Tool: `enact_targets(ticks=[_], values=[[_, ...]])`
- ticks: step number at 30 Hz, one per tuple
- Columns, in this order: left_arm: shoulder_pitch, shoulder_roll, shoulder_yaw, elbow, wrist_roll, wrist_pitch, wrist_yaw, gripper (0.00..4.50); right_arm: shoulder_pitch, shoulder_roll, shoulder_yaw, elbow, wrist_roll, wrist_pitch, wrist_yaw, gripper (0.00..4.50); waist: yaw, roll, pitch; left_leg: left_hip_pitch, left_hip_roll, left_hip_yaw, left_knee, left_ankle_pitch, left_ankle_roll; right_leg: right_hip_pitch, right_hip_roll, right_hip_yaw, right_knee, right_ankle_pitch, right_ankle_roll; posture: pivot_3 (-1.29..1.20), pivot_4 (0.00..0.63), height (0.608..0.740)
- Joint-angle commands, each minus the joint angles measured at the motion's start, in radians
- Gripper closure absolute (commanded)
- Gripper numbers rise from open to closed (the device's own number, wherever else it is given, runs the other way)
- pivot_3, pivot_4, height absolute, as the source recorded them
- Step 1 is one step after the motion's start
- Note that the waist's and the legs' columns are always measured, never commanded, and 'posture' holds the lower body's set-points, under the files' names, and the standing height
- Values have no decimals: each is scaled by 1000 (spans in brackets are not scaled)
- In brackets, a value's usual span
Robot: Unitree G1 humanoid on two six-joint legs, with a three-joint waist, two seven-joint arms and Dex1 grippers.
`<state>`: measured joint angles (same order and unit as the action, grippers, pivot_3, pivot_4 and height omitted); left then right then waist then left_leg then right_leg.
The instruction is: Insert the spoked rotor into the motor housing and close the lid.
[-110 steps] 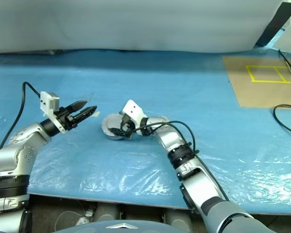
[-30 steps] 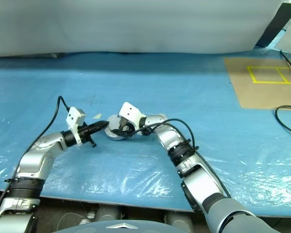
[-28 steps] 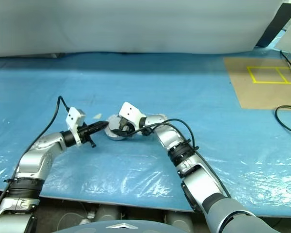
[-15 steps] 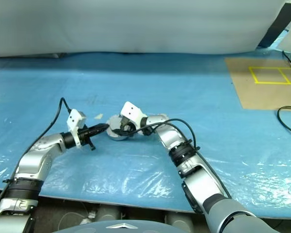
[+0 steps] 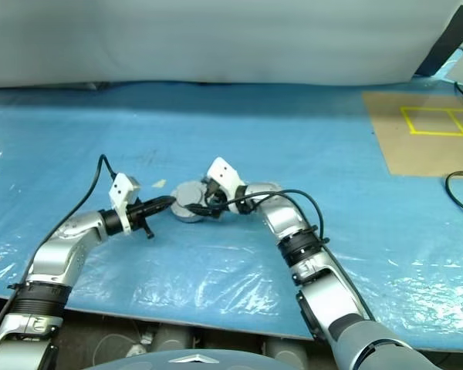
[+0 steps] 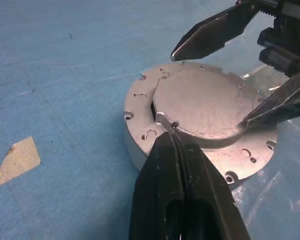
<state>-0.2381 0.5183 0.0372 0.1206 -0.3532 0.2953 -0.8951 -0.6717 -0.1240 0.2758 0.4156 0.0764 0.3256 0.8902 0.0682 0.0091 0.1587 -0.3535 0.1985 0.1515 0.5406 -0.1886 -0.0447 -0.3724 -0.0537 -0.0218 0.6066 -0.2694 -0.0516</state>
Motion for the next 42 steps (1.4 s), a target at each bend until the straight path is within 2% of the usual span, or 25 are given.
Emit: enact_targets(ticks=[1, 8, 12, 15, 20, 30, 33, 40, 42], values=[[3, 3, -24, 27, 24, 7, -5, 4500, -20, 9, -88, -58, 105, 68, 15, 22, 0, 0, 0, -1, 0, 0, 0, 0, 0, -1, 0, 0, 0, 0, 0, 0, 150, 740], [13, -3, -29, 20, 26, 2, -4, 4500, -12, -14, -192, -48, 267, 396, 41, 22, 1, 0, 0, -10, 0, 0, 1, 0, 0, -8, 1, -4, 1, 3, 4, 0, 150, 740], [15, 1, -29, 20, 28, 1, -4, 4500, -28, -17, -255, 46, 355, 618, 34, 22, 1, 0, 0, -12, 0, 0, 2, 0, 0, -10, 1, -4, 2, 3, 5, 0, 150, 740], [12, 3, -30, 25, 30, -1, -4, 4500, -52, -7, -297, 115, 394, 718, 10, 22, 1, 0, 0, -13, 0, 0, 3, 0, 0, -10, 1, -4, 3, 3, 4, 0, 150, 740], [5, 4, -29, 32, 34, -4, -7, 4500, -42, 16, -313, 95, 447, 788, 19, 22, 2, 0, 0, -12, 1, 1, 3, 0, 0, -10, 1, -5, 4, 3, 4, 0, 150, 740], [5, 4, -31, 38, 40, -8, -9, 4500, -56, 64, -363, 152, 448, 750, -75, 22, 2, 0, 0, -11, 1, 2, 5, 1, 0, -10, 1, -5, 6, 3, 4, 0, 150, 740], [4, 2, -32, 40, 43, -8, -10, 4500, -55, 57, -377, 151, 450, 733, -80, 603, 2, 0, 0, -11, 1, 2, 6, 1, 0, -10, 1, -4, 8, 3, 4, 0, 150, 740], [1, 1, -35, 45, 45, -10, -13, 4500, -42, 54, -351, 113, 461, 725, -61, 2934, 3, 0, 0, -13, 0, 2, 6, 1, 0, -12, 0, -5, 8, 3, 4, 0, 150, 740], [0, 1, -34, 47, 46, -10, -13, 4500, -40, 58, -345, 110, 458, 725, -65, 3241, 5, 0, 0, -13, 0, 2, 6, 1, 0, -12, 0, -5, 9, 3, 4, 0, 150, 740]])
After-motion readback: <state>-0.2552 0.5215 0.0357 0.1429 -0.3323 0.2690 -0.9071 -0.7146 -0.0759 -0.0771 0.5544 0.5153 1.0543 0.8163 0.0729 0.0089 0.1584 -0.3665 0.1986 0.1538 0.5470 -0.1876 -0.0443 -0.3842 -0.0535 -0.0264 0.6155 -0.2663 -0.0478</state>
